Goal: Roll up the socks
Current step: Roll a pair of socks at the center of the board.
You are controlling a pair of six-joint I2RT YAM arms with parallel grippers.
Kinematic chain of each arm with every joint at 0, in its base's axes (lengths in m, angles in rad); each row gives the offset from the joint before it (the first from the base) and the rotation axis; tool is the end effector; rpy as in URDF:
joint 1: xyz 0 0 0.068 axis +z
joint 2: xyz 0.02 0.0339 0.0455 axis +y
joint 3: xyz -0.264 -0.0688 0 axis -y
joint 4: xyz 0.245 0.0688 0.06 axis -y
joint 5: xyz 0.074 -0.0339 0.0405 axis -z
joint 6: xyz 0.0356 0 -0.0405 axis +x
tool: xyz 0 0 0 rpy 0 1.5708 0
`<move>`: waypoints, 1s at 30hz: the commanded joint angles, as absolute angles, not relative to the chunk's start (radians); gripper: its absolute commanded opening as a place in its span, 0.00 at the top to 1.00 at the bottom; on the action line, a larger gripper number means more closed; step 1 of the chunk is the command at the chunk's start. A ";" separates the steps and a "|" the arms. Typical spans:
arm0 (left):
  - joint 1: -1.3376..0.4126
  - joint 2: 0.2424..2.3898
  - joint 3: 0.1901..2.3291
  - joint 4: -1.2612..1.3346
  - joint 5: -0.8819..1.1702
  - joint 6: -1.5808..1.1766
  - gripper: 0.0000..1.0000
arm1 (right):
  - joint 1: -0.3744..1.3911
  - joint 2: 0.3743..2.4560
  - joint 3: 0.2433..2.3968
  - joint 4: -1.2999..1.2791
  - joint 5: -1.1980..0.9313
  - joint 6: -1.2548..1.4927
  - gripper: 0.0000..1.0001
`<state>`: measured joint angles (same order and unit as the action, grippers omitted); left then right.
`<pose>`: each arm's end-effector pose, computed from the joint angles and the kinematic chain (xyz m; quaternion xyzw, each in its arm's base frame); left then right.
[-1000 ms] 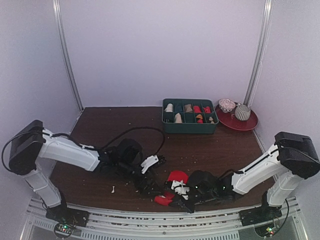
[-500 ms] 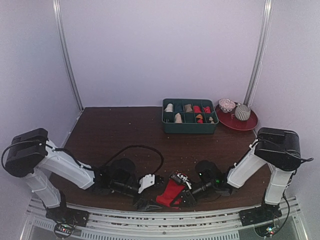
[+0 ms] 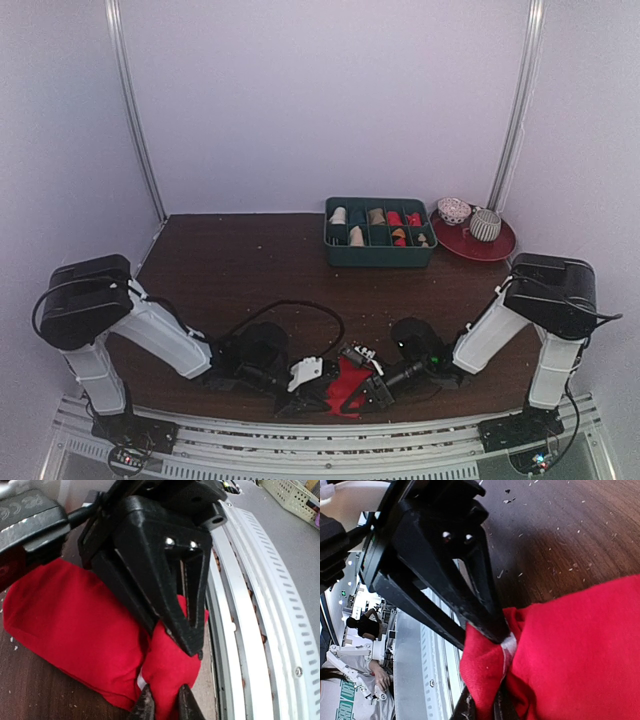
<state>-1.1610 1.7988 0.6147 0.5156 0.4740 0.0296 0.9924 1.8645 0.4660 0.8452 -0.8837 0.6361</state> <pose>0.1088 -0.2913 0.1009 0.5753 0.6669 -0.4055 0.2445 0.1299 0.2493 0.0844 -0.3449 0.7401 0.5765 0.0306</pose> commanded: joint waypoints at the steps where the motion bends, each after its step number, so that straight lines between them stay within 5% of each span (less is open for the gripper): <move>1: -1.166 1.855 0.660 0.512 0.505 0.019 0.99 | 0.990 1.932 0.414 0.626 -0.856 0.641 0.94; 4: -1.165 1.860 0.696 0.434 0.482 0.007 1.00 | 0.990 1.880 0.426 0.591 -0.841 0.613 0.91; 8: -1.158 1.867 0.828 0.177 0.464 -0.053 1.00 | 0.990 1.712 0.475 0.406 -0.709 0.497 0.72; 13: -1.119 1.932 0.984 -0.048 0.586 -0.211 1.00 | 0.990 1.422 0.480 0.260 -0.455 0.411 0.61; 19: -1.070 2.039 1.030 -0.134 0.719 -0.245 1.00 | 1.142 1.147 0.359 0.316 -0.122 0.261 0.57; 30: -1.065 2.117 1.084 -0.227 0.724 -0.205 1.00 | 1.401 1.323 0.431 0.294 0.233 0.041 0.56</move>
<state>-1.0611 2.0453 1.1019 -0.0669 0.7853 -0.2096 1.3663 1.2423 0.3714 0.3340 0.0521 0.1345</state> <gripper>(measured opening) 0.027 0.438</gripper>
